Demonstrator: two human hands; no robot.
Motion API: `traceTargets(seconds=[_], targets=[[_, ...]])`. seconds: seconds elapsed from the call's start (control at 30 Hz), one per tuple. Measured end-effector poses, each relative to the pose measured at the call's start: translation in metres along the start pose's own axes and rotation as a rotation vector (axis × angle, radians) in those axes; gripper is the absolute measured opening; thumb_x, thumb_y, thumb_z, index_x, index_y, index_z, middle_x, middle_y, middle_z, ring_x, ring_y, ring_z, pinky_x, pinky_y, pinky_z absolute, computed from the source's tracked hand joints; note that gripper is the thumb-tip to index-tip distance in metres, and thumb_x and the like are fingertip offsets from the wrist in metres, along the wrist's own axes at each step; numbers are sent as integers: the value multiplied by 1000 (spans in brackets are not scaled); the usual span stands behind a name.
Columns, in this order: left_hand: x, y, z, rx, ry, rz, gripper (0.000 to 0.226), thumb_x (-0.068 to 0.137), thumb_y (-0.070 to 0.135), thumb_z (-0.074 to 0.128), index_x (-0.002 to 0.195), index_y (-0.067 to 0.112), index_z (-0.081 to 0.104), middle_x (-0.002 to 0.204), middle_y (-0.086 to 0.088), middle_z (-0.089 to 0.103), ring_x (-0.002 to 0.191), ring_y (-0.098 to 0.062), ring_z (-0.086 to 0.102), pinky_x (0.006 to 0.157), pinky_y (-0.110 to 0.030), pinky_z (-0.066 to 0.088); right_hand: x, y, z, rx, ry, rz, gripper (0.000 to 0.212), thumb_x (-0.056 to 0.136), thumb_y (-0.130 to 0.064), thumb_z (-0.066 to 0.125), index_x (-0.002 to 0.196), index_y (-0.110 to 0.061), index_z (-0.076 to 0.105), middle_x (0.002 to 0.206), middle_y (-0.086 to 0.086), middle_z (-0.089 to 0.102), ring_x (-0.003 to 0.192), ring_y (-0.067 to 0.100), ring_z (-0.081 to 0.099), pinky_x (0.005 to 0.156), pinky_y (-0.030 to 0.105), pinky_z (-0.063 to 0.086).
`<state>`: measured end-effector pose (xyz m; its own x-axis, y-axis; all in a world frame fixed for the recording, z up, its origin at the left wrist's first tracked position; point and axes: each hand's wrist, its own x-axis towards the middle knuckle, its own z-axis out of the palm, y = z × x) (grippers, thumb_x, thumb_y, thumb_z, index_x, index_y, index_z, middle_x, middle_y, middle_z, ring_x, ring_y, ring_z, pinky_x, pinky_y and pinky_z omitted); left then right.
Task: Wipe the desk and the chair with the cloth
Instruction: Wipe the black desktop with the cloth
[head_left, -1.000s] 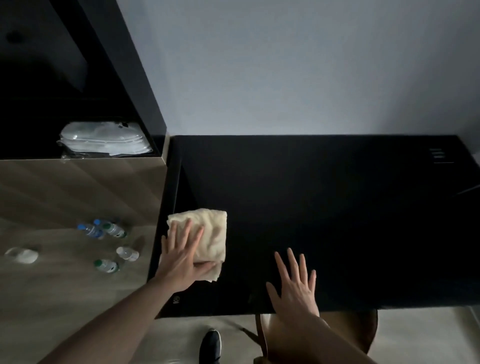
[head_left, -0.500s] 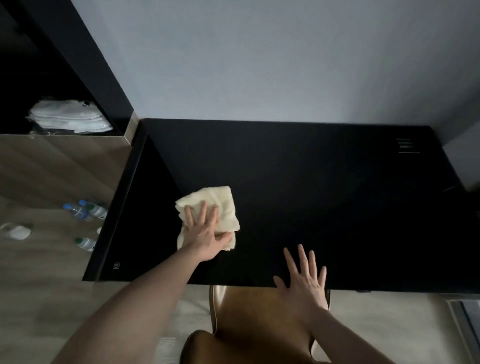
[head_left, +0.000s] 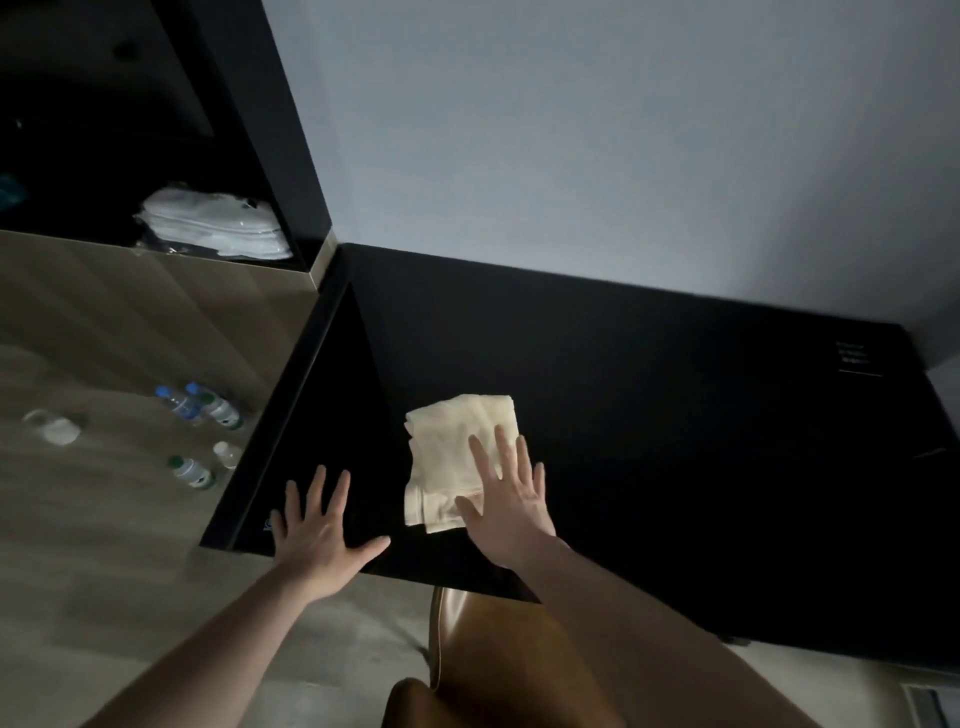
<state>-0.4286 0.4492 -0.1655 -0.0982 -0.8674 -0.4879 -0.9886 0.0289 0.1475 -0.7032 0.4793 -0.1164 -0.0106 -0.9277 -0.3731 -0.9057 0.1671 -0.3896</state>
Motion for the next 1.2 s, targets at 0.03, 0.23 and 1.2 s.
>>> traceTargets(seconds=[0.03, 0.23, 1.2], targets=[[2, -6, 2, 5, -10, 7, 125, 77, 96, 44, 166, 34, -16, 173, -1, -29, 159, -44, -18, 127, -65, 4, 14, -12, 2, -27, -18, -17, 84, 109, -52, 44, 166, -40, -18, 170, -1, -38, 156, 32, -35, 130, 62, -6], [10, -6, -1, -10, -93, 12, 127, 80, 91, 53, 159, 36, -30, 165, 1, -44, 155, -47, -28, 124, -69, -3, 66, -53, 26, -64, -108, 34, 99, 99, -69, 51, 164, -43, -19, 169, 0, -38, 151, 41, -42, 119, 74, -18], [-82, 397, 101, 46, -88, 95, 117, 84, 87, 52, 166, 35, -14, 172, 0, -30, 159, -41, -21, 125, -66, 5, -75, 423, -121, -116, -77, 200, 81, 106, -65, 32, 163, -46, -22, 171, -11, -34, 158, 29, -33, 125, 69, -10]])
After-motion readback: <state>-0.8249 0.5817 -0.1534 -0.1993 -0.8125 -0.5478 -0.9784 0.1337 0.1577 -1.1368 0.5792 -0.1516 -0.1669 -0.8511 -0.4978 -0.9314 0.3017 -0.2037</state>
